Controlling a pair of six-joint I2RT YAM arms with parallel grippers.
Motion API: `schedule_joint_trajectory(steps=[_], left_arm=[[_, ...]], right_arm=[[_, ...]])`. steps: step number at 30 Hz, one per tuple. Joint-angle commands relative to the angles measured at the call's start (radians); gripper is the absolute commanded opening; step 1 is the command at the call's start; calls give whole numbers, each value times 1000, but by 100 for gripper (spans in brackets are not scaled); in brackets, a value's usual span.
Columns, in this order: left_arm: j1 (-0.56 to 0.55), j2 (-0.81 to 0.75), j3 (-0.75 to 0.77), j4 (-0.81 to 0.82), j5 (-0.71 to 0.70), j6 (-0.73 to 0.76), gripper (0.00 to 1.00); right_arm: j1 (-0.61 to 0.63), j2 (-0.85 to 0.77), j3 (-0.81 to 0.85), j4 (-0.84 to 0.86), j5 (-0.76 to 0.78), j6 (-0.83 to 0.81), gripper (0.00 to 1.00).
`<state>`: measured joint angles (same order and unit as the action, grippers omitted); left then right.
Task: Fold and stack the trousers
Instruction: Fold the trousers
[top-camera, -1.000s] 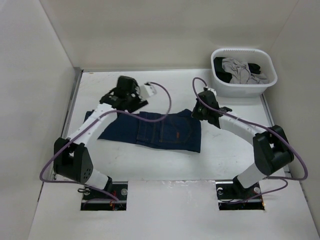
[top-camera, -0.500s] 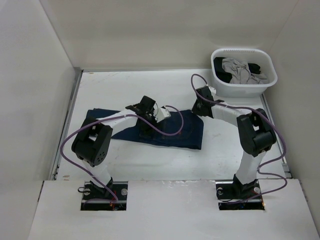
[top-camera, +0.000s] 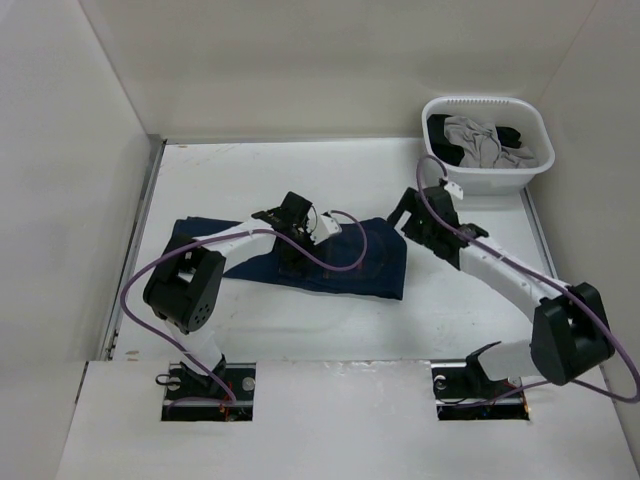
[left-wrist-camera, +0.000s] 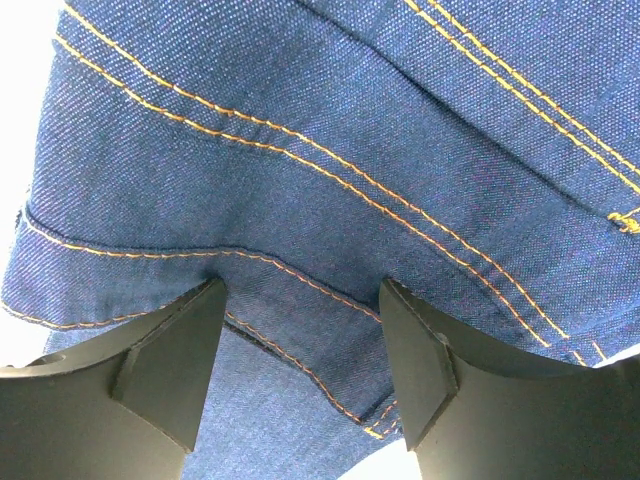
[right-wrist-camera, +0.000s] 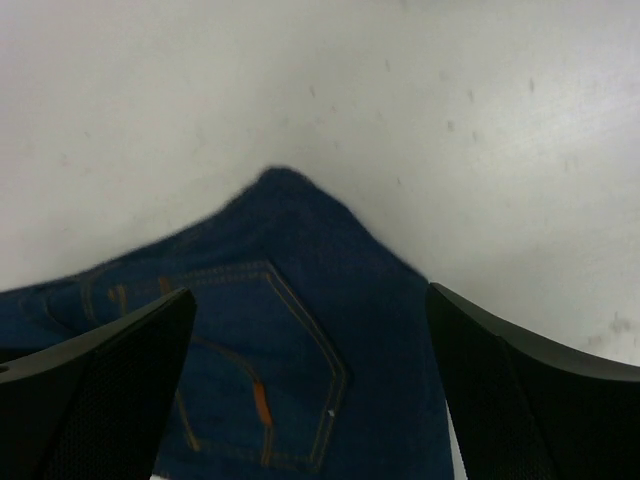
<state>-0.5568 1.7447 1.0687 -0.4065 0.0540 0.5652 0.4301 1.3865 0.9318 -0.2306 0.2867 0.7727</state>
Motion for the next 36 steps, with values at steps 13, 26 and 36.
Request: schedule_joint_trajectory(steps=[13,26,36], left_arm=[[2,7,-21,-40,18,-39,63],[74,-221,146,-242,79,-70,69],[218,-189,103,-229,83,-91,68]], right_arm=[[34,111,-260,218,-310,269,20],[-268,-285,92,-473,-380,-197,0],[36,-85,640,-794,-126,-245,0]])
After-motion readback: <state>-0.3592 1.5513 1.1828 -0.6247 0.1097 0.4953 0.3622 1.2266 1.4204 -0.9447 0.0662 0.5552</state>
